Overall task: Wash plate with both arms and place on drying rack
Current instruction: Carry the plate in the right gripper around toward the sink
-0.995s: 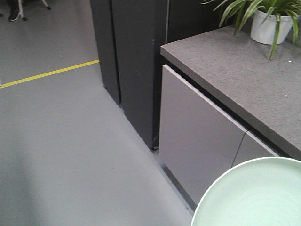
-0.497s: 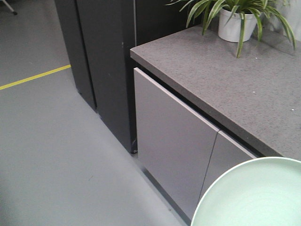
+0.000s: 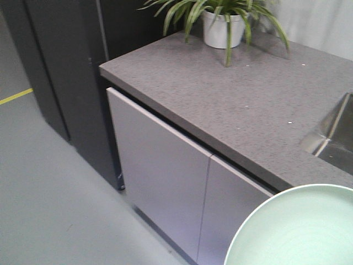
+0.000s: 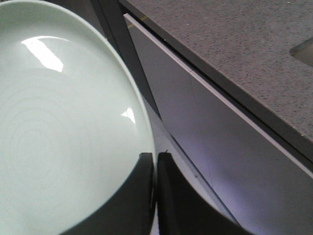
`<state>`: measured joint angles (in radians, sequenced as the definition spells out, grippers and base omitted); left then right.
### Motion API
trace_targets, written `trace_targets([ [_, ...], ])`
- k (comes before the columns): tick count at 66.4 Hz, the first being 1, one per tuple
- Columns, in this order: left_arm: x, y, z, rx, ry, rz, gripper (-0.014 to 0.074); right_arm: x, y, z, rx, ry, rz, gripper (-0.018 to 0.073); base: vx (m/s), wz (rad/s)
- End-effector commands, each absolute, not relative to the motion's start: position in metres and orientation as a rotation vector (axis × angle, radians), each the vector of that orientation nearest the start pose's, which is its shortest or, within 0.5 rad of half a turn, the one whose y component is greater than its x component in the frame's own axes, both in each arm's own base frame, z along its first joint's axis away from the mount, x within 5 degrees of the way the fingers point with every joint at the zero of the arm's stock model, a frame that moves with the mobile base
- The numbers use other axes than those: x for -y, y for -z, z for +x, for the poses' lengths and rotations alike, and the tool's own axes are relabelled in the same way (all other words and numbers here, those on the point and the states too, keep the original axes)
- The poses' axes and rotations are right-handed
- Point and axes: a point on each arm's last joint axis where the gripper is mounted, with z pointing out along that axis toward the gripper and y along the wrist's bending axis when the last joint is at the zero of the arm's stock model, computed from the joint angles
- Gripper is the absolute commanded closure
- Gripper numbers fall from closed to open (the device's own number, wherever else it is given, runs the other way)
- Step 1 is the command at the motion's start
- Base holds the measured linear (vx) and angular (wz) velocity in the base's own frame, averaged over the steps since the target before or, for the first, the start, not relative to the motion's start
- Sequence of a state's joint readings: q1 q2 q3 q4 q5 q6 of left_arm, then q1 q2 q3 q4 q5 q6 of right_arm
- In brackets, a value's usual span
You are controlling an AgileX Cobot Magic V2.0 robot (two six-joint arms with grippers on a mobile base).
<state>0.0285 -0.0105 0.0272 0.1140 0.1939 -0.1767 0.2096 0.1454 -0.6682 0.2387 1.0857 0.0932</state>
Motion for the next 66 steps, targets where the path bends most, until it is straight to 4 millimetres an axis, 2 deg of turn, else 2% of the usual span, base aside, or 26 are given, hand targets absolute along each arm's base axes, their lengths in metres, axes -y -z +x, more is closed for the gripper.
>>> trace_targets([
  [1, -0.0024, -0.2034, 0.0545, -1.576, 0.027, -0.082, 0.0603, -0.019, -0.3363, -0.0018, -1.972, -0.487, -0.119, 0.0561, 0.08, -0.38],
  [66, -0.0024, -0.2034, 0.0545, -1.576, 0.027, -0.082, 0.0603, -0.019, -0.3363, -0.0018, -1.972, -0.487, -0.119, 0.0561, 0.08, -0.4],
])
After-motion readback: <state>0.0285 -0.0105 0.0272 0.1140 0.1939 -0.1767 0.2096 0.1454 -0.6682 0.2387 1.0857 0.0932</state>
